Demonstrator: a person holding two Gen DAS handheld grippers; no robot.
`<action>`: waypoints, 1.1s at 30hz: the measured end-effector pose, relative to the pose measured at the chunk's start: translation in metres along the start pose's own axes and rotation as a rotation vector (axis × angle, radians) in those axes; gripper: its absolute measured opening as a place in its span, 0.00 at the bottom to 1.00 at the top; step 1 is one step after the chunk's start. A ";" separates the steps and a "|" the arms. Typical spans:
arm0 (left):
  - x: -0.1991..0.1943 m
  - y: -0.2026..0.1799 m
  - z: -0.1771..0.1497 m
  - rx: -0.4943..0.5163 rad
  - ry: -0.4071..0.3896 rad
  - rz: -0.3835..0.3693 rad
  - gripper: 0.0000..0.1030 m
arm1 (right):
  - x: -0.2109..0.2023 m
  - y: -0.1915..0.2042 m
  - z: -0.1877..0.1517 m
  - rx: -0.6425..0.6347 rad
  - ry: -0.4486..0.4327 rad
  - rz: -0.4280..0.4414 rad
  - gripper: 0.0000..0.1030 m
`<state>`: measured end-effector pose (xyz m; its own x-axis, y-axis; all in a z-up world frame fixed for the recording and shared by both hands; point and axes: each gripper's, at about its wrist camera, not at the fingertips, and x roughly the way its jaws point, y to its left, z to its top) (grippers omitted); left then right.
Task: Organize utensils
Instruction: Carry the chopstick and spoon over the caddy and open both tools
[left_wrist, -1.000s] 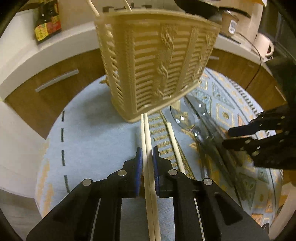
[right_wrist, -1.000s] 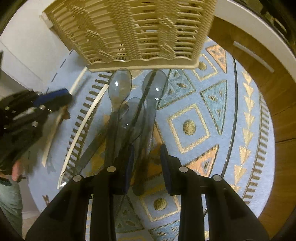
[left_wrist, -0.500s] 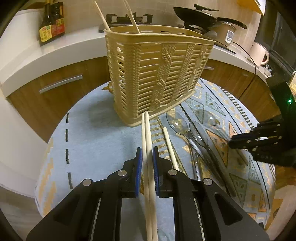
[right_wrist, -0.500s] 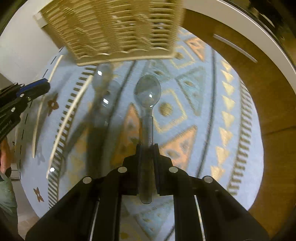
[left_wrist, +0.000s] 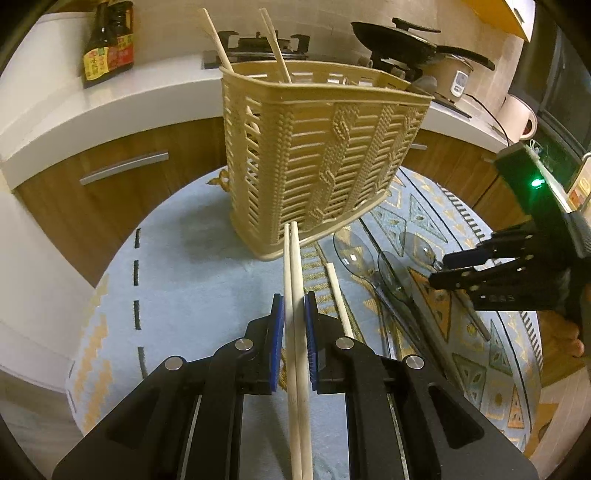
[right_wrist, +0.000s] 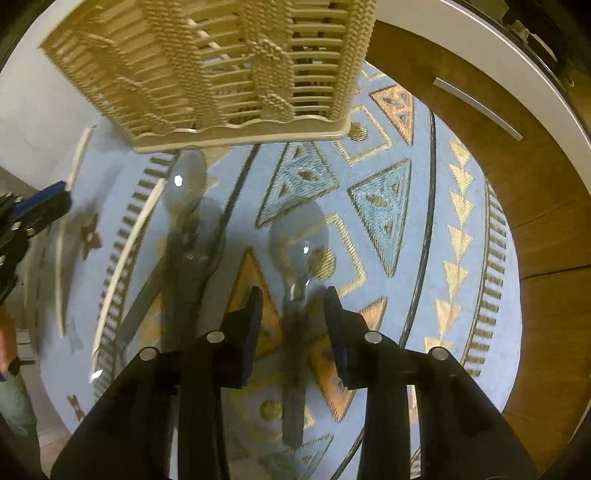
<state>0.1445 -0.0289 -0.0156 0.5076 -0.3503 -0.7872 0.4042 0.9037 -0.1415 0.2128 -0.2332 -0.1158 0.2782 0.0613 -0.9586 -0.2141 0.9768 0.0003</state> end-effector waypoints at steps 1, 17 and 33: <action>-0.001 0.000 0.000 -0.001 -0.004 -0.001 0.09 | 0.000 -0.005 0.003 0.001 -0.002 0.002 0.30; -0.102 -0.018 0.023 -0.051 -0.396 -0.076 0.03 | -0.119 -0.020 -0.023 -0.057 -0.327 0.101 0.10; -0.170 -0.047 0.108 -0.032 -0.744 -0.116 0.02 | -0.239 -0.050 0.017 0.023 -0.851 0.204 0.10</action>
<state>0.1213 -0.0380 0.1896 0.8479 -0.5072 -0.1546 0.4696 0.8537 -0.2251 0.1731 -0.2932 0.1183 0.8429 0.3589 -0.4008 -0.3198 0.9333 0.1632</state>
